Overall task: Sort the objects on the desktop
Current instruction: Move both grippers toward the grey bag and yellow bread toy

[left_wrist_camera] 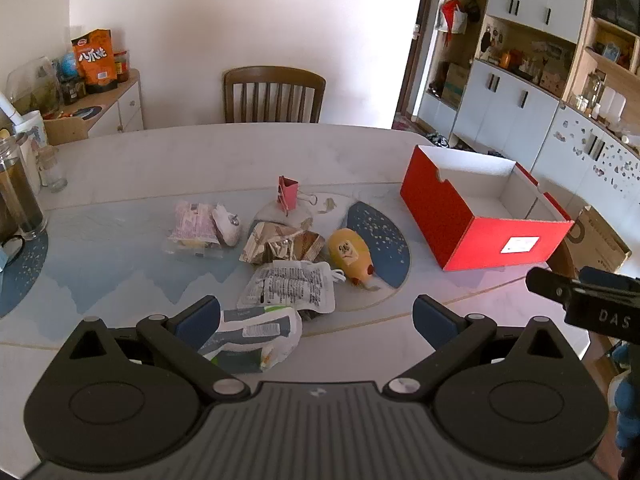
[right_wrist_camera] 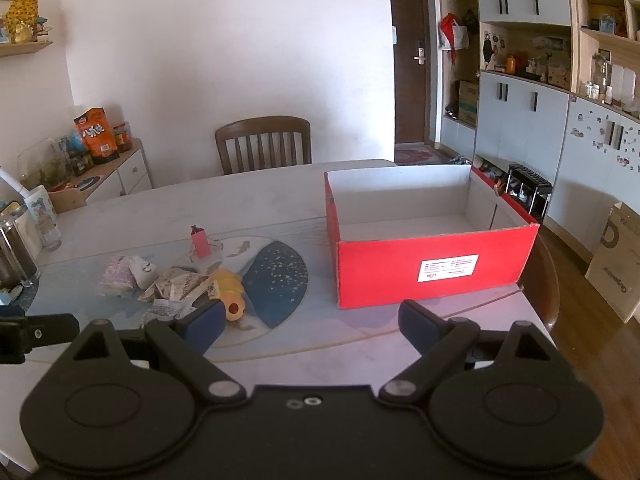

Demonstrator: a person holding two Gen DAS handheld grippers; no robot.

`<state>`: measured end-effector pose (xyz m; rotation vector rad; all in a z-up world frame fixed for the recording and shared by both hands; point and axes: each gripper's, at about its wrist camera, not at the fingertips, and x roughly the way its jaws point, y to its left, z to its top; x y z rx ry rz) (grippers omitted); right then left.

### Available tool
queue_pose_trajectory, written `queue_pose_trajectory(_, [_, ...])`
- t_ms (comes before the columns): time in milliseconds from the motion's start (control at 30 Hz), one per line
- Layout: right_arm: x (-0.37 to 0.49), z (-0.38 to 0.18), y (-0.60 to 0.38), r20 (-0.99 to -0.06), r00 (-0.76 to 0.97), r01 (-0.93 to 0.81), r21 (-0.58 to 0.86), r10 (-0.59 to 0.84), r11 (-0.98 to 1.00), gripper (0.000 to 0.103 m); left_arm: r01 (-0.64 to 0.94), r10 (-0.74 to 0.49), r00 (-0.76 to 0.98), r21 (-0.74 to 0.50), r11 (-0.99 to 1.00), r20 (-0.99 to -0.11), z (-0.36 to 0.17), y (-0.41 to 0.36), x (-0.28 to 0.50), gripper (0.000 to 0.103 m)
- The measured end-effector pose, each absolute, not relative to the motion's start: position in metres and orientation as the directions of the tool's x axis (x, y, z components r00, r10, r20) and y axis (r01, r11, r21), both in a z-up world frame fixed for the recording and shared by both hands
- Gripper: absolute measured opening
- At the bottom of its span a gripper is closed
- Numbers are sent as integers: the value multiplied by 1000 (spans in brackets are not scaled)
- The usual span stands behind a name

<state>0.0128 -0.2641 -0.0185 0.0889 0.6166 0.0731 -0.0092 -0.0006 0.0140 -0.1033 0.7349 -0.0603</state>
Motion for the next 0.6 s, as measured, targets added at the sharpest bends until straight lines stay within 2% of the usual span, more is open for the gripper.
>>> queue_pose_trajectory(600, [37, -27, -255, -598, 774, -201, 83, 210, 976, 93, -61, 25, 743, -31, 998, -668, -10, 10, -4, 103])
